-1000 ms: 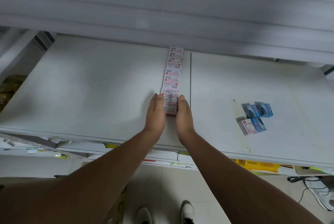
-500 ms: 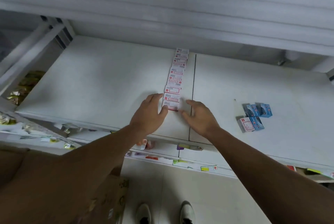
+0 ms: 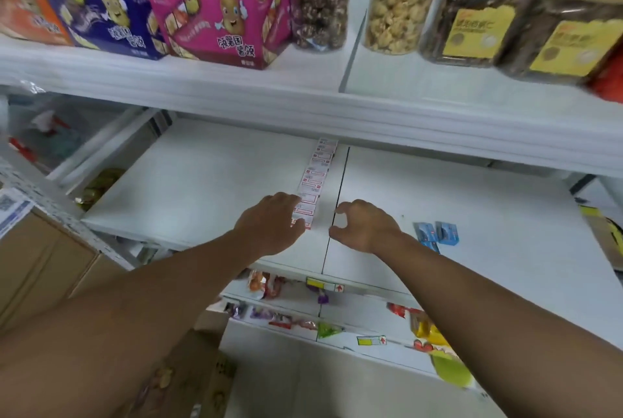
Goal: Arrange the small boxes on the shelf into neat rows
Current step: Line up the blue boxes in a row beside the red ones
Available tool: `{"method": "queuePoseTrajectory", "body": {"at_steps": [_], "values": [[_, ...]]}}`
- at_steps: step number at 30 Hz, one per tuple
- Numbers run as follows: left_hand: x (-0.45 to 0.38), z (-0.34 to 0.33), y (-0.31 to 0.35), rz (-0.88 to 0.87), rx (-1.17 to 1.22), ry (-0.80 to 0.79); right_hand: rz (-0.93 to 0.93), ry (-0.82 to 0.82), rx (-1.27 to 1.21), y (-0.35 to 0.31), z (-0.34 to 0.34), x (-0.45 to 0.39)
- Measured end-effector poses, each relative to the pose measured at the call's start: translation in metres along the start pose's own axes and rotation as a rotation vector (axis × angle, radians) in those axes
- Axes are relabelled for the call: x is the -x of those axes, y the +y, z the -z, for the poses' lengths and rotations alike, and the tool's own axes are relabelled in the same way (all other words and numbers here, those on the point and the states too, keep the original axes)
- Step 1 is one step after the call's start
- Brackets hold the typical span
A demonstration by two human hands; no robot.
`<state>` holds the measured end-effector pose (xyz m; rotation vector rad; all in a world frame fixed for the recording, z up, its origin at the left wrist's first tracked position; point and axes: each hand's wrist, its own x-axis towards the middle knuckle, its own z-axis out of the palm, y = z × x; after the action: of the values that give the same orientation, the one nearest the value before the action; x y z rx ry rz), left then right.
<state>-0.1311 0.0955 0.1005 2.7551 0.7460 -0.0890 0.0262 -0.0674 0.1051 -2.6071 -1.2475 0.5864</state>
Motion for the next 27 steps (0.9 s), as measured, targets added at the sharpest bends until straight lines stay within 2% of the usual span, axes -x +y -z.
{"method": "queuePoseTrajectory", "body": {"at_steps": [10,21,27], "values": [[0.025,0.014,0.056,-0.113,-0.023,0.006,-0.067,0.076,0.046,0.018,0.023,0.062],[0.077,-0.026,0.089,-0.275,-0.018,-0.099,-0.253,0.089,0.07,0.033,-0.011,0.157],[0.092,-0.023,0.121,-0.328,-0.044,-0.088,-0.325,0.112,0.096,0.056,0.001,0.199]]}}
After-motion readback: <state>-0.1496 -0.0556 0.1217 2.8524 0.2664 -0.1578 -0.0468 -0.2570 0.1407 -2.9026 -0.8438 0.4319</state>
